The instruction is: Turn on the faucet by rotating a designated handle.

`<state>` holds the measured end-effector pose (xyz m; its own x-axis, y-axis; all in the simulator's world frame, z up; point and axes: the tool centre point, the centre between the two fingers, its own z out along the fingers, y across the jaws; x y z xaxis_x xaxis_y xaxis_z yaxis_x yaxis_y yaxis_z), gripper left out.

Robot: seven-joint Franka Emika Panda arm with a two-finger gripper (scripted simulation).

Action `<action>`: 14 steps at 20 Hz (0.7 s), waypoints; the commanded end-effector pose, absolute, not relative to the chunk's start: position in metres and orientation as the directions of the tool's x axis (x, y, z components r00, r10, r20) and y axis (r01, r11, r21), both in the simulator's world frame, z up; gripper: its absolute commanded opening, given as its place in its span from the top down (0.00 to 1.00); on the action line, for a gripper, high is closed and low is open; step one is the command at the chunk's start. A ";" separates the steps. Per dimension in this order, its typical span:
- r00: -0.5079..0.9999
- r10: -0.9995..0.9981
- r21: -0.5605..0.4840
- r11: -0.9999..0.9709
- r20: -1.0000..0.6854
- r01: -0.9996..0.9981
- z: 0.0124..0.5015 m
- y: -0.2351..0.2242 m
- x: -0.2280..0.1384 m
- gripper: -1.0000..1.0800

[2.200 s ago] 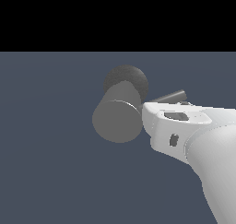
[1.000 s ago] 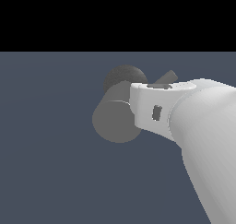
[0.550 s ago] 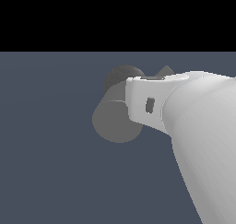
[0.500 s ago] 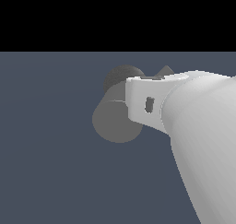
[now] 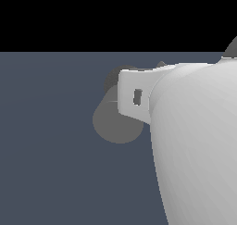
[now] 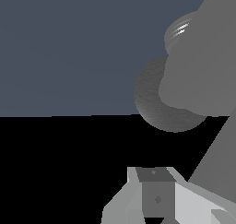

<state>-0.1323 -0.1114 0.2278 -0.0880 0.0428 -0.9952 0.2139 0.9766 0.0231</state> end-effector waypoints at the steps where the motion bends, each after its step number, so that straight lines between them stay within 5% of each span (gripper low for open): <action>1: -0.021 0.025 0.022 0.989 -0.999 0.145 0.260 -0.076 -0.121 1.00; 10: 0.000 0.021 0.021 0.991 -1.000 0.134 0.280 -0.052 -0.117 1.00; 11: -0.082 -0.001 -0.014 0.987 -0.997 0.158 0.236 -0.072 -0.127 1.00; 14: -0.073 0.002 -0.010 0.988 -0.997 0.156 0.242 -0.062 -0.124 1.00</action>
<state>-0.1260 -0.0714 0.2407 -0.0637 -0.0181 -0.9978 0.1602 0.9867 -0.0281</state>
